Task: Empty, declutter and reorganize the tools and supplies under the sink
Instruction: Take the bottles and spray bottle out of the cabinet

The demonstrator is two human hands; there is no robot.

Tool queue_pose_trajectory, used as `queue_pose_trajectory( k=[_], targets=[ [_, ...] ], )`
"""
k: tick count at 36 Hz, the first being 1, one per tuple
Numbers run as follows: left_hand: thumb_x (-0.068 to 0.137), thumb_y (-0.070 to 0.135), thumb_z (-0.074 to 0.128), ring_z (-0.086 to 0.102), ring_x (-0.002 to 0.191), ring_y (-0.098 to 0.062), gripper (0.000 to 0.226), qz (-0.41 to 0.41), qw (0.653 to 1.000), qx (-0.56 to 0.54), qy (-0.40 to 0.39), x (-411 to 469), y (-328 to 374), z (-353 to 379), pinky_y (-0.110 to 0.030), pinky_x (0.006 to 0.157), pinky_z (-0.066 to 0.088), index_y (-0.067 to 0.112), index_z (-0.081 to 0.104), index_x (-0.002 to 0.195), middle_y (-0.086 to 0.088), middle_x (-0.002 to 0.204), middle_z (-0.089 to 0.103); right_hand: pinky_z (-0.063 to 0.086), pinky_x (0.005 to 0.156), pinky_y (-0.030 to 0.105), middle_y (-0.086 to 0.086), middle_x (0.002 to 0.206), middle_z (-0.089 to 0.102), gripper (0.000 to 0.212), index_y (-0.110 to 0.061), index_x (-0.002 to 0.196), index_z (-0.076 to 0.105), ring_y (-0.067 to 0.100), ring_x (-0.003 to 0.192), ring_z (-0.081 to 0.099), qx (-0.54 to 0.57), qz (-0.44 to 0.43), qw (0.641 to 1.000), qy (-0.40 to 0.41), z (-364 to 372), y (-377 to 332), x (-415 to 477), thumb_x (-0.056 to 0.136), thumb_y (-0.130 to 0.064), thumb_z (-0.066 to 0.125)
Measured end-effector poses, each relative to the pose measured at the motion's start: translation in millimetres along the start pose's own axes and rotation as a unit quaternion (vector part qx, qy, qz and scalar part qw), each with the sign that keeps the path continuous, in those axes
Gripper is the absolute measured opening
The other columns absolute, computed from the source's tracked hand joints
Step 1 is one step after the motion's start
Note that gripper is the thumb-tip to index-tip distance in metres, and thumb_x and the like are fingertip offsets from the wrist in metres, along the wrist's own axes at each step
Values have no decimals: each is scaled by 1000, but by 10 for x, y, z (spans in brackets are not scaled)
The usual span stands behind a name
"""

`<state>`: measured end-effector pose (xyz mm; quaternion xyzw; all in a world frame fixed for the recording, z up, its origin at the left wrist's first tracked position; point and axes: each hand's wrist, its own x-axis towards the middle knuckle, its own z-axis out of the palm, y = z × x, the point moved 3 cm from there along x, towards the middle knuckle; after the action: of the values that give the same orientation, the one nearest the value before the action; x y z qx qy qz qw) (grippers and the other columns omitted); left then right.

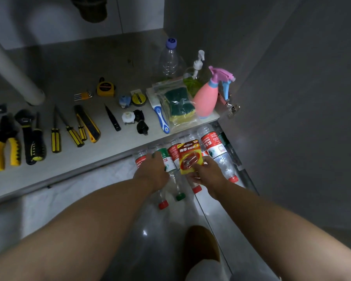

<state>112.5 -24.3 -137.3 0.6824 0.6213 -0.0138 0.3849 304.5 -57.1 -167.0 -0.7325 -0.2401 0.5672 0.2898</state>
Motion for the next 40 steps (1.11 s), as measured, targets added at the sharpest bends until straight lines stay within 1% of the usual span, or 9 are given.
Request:
queue_pose_trajectory(
  k=[5,8,12,14,18,23,30,35,40],
  targets=[
    [88,27,76,48,132,-34,95,-205,967,-144,-40,30,-297,103,-41,109,47,7,14,157,-21,153,29,59,92,43,10,121,66,30,-18,128,54,28,104,70,78,35,996,11,-2,73,91,99,-13,61],
    [87,22,77,55,124,-35,93,-225,945,-229,-64,76,-386,123,-49,103,52,10,15,156,-20,139,48,59,92,43,11,123,63,37,-17,130,50,28,104,69,81,49,995,41,17,113,143,96,-12,64],
    [90,10,69,62,93,-23,52,-192,941,-266,-88,109,-399,101,-39,86,56,11,44,136,-8,100,60,56,97,45,8,127,57,56,-17,138,41,27,110,63,70,45,992,95,35,175,163,91,-15,72],
    [90,7,67,64,98,-27,47,-165,944,-270,-88,119,-372,86,-43,91,57,10,51,134,-13,108,64,57,94,44,7,124,57,59,-18,137,38,26,109,63,65,27,991,114,39,185,152,90,-16,73],
    [91,6,66,63,112,-33,48,-143,949,-264,-96,118,-299,90,-50,101,54,11,52,136,-17,122,64,59,80,34,8,122,58,58,-20,136,37,22,100,64,78,1,987,138,42,182,116,90,-10,71],
    [91,6,67,61,117,-33,53,-149,948,-265,-92,135,-278,132,-50,105,51,9,49,140,-19,127,62,52,102,51,10,134,56,61,-20,142,34,31,119,60,37,-47,987,151,56,170,62,92,-12,68],
    [91,5,67,61,115,-32,58,-147,957,-236,-86,154,-306,149,-48,101,54,9,42,143,-18,127,60,49,105,50,12,136,58,61,-13,142,40,30,124,57,-135,-109,968,180,68,81,1,92,-20,72],
    [93,7,65,58,104,-24,72,-106,979,-137,-110,146,-279,159,-31,81,49,12,26,154,-14,125,58,51,104,45,11,135,56,56,-14,140,41,29,124,56,-205,-125,960,140,106,74,-24,92,-11,69],
    [89,10,68,59,114,-29,86,-34,993,-12,-116,124,-251,125,-42,96,54,18,17,158,-15,139,48,53,102,41,10,135,55,57,-14,141,41,27,123,57,-234,-144,954,118,100,26,-65,92,-9,69]
  ],
)
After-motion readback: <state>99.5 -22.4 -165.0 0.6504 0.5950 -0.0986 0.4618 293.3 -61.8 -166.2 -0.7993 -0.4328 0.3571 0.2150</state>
